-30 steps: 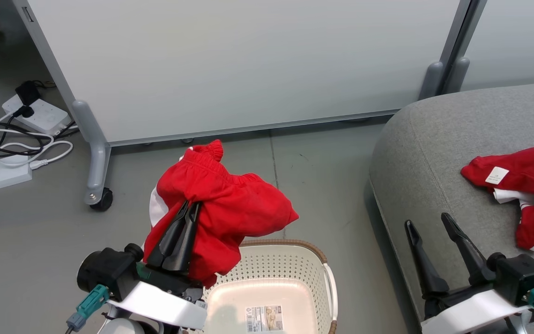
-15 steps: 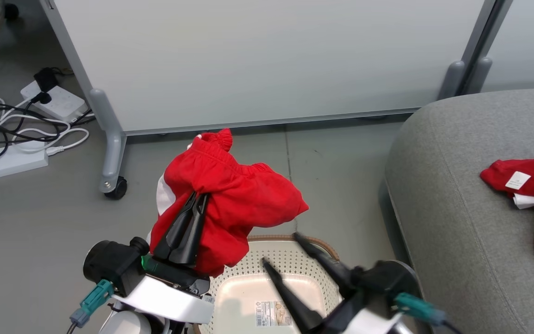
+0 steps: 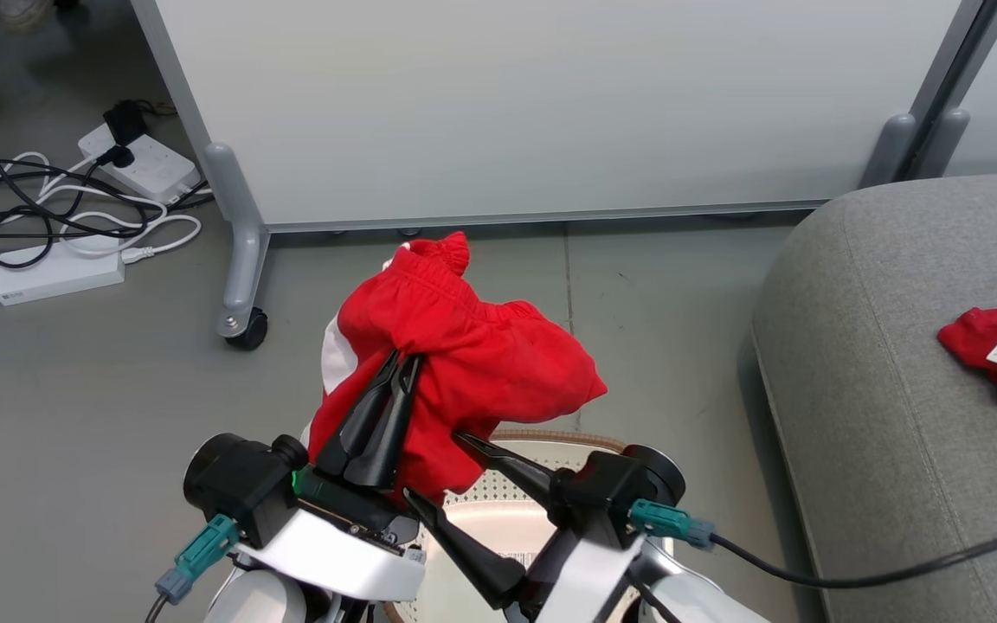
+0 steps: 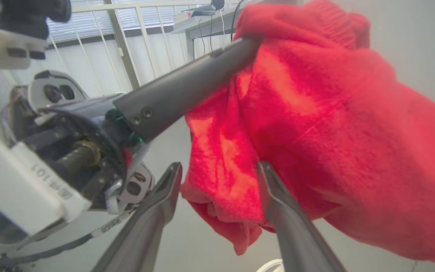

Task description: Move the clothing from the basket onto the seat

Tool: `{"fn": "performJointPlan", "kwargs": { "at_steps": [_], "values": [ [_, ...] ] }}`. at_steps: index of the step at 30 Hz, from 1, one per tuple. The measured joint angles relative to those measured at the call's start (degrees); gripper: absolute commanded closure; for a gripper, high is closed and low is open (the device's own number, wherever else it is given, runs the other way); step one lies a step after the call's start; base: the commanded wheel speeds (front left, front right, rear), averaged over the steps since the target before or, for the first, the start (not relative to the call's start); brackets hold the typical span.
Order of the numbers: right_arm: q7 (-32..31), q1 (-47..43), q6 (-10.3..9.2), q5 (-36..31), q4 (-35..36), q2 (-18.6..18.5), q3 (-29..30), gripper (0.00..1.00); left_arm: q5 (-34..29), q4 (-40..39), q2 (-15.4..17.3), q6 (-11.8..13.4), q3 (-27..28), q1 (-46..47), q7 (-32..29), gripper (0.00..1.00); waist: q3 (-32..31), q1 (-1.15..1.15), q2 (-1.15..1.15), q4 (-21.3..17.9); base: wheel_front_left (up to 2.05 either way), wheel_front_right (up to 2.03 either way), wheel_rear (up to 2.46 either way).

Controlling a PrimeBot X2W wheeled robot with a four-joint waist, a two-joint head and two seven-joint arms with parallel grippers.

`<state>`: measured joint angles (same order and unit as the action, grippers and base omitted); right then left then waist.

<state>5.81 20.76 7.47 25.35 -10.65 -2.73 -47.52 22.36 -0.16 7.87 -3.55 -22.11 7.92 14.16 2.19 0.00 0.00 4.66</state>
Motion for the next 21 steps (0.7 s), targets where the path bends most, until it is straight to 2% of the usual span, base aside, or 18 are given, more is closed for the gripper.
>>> {"fn": "performJointPlan", "kwargs": {
  "at_steps": [3,4,6,7,17,18,19,20,21],
  "values": [
    [0.8,2.7,0.00,1.4,-3.5,-0.1,-2.7,0.00,0.0,0.0,-0.2,-0.2,-0.4,0.3,0.0,1.00,0.1,0.00,0.00,0.4,0.00,0.00,0.00],
    [1.3,3.5,0.00,2.1,-4.4,0.0,-3.3,0.16,0.0,0.1,-0.2,-0.3,-0.5,0.4,0.1,1.00,0.1,0.00,0.00,0.6,0.00,0.00,0.00],
    [2.2,4.6,0.01,3.1,-6.1,0.0,-4.1,0.98,0.0,0.2,-0.1,-0.4,-0.7,0.5,0.1,1.00,0.1,0.00,0.00,0.8,0.00,0.00,0.00],
    [2.8,5.1,0.01,3.6,-6.8,0.0,-4.4,1.00,0.0,0.2,-0.1,-0.5,-0.8,0.5,0.1,1.00,0.2,0.00,0.00,0.9,0.00,0.00,0.00],
    [6.6,8.2,0.01,6.6,-10.5,0.0,-4.6,1.00,-0.2,-0.3,0.2,-0.7,-0.7,0.9,0.5,1.00,0.9,0.00,0.00,0.3,0.00,0.00,0.00],
    [6.9,8.2,0.01,6.6,-10.6,0.0,-4.4,1.00,-0.2,-0.5,0.2,-0.7,-0.6,1.0,0.5,0.91,0.9,0.00,0.00,0.3,0.00,0.00,0.00],
    [7.2,8.3,0.01,6.8,-10.7,0.0,-3.9,1.00,-0.2,-0.7,0.1,-0.7,-0.4,1.0,0.5,0.60,0.9,0.00,0.00,0.2,0.00,0.00,0.00],
    [7.4,8.4,0.01,6.9,-10.9,0.0,-3.3,1.00,-0.2,-1.1,0.0,-0.7,-0.2,1.1,0.5,0.04,0.8,0.00,0.00,0.0,0.00,0.00,0.00],
    [7.8,8.6,0.01,6.9,-11.1,0.0,-2.7,1.00,-0.4,-1.4,0.1,-0.7,0.0,1.1,0.6,0.00,0.8,0.00,0.00,-0.1,0.00,0.00,0.00]
  ]
}}
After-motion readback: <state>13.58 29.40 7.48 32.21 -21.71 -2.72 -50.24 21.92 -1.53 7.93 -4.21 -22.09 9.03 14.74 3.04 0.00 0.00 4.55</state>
